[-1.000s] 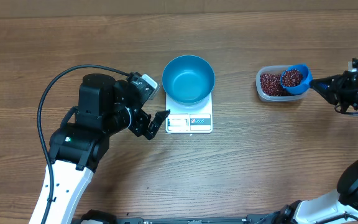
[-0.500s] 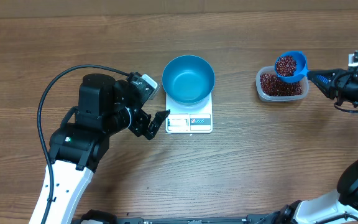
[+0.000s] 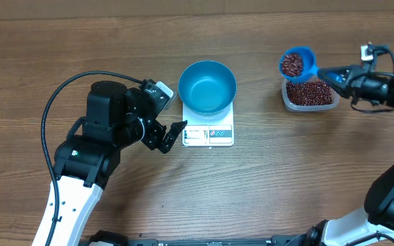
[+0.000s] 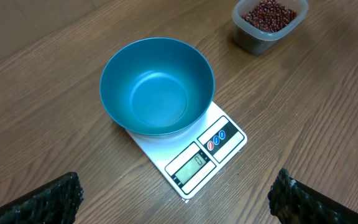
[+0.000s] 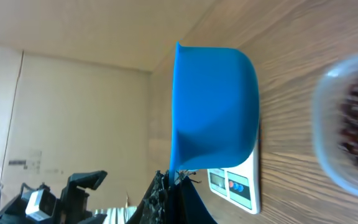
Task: Scoop item into bowl and weigh 150g on scale
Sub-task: 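Carry the filled scoop leftward over the teal bowl with the right gripper, then tip the scoop to pour the beans into the teal bowl, then move the empty scoop back to the bean container with the right gripper, then dip the blue scoop into the beans and lift it full with the right gripper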
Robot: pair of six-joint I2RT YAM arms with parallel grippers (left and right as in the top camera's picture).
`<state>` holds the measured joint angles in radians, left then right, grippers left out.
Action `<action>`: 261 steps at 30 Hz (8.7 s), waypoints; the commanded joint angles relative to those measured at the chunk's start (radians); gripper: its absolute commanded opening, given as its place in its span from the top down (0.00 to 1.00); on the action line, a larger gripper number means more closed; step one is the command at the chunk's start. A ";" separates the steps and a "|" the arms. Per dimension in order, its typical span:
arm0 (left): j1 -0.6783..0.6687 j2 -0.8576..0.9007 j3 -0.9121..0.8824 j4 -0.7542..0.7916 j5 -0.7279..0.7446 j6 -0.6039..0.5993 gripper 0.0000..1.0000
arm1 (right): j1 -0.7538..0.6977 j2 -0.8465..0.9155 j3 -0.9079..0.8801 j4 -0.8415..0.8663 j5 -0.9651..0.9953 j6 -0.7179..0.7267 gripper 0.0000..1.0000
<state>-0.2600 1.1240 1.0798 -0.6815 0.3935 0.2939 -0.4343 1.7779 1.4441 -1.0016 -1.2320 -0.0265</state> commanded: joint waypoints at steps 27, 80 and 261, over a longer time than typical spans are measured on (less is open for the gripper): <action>0.004 0.002 0.024 0.001 0.022 -0.010 0.00 | 0.463 -0.007 0.103 0.273 0.213 0.119 0.96; 0.004 0.002 0.024 0.001 0.022 -0.010 0.01 | 0.760 -0.007 0.103 0.303 0.839 -0.279 0.96; 0.004 0.002 0.024 0.001 0.022 -0.010 0.00 | 0.064 0.024 -0.025 -0.025 0.638 0.018 0.96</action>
<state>-0.2600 1.1240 1.0798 -0.6819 0.3935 0.2909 -0.3508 1.8004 1.4261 -1.0264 -0.5465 -0.0006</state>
